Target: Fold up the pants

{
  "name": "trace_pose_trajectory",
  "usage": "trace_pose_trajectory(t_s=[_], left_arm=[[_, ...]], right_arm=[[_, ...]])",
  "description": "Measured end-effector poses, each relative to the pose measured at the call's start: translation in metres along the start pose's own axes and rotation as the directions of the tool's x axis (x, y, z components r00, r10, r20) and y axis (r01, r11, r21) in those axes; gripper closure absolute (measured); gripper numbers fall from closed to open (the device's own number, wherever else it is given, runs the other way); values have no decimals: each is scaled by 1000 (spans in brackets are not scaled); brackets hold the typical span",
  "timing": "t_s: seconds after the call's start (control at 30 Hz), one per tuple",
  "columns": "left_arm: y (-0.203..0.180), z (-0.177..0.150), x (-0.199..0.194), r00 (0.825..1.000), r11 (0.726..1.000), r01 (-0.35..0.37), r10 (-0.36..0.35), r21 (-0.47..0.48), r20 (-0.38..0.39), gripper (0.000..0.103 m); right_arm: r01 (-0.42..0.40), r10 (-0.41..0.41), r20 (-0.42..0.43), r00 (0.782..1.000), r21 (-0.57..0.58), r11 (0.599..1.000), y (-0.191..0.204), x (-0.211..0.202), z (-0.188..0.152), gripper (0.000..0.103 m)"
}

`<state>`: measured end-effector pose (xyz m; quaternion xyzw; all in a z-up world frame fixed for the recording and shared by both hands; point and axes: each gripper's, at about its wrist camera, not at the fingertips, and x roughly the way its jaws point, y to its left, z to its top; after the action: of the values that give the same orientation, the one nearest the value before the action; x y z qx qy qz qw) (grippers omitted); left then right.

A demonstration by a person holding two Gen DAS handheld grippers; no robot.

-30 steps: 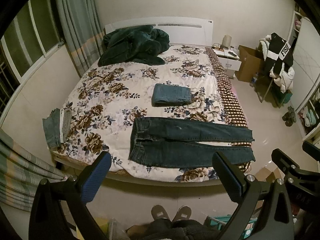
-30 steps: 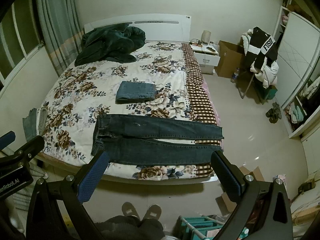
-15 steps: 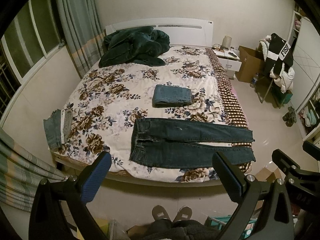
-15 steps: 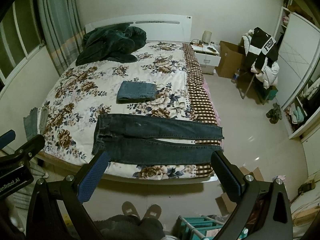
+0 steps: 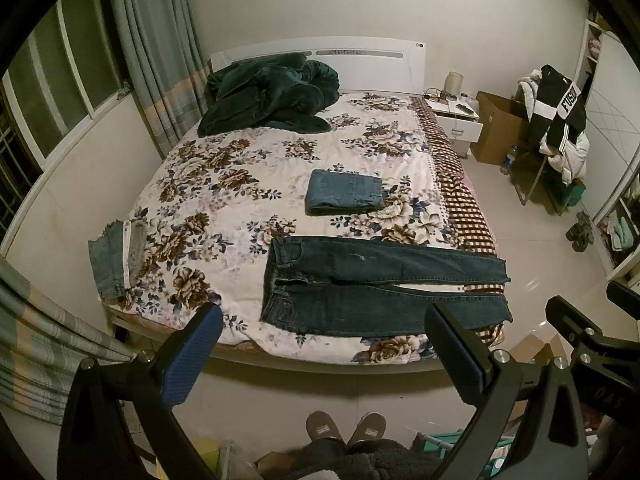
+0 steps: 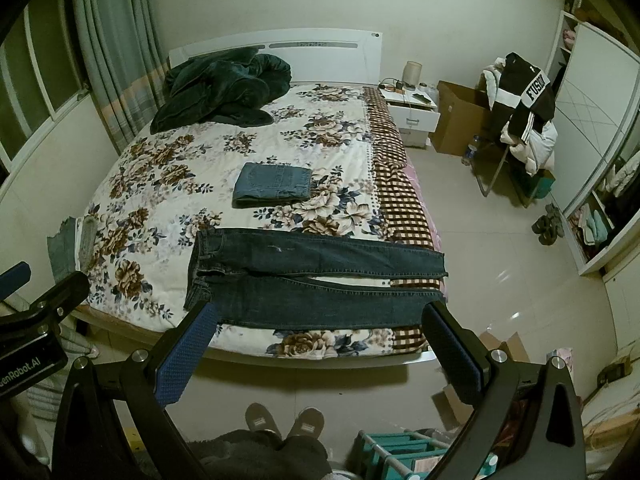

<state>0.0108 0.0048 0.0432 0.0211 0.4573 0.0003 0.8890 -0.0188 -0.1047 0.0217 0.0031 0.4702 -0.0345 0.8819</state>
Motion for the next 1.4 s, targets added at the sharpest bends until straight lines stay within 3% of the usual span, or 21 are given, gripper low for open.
trace_pose_trajectory(t_s=[0.9, 1.17, 1.3, 1.4], left_arm=[[0, -2, 0, 1000, 1000, 7, -7, -1, -2, 0], [4, 9, 21, 1000, 999, -29, 29, -41, 8, 0], [-1, 19, 58, 995, 993, -97, 98, -67, 20, 0], [1, 28, 98, 988, 983, -155, 155, -93, -14, 0]], right_arm=[[-20, 20, -18, 1000, 8, 1000, 1, -9, 4, 0], [-18, 20, -44, 999, 46, 999, -28, 50, -1, 0], [4, 1, -57, 998, 94, 996, -54, 92, 7, 0], [7, 4, -81, 997, 141, 990, -77, 133, 15, 0]])
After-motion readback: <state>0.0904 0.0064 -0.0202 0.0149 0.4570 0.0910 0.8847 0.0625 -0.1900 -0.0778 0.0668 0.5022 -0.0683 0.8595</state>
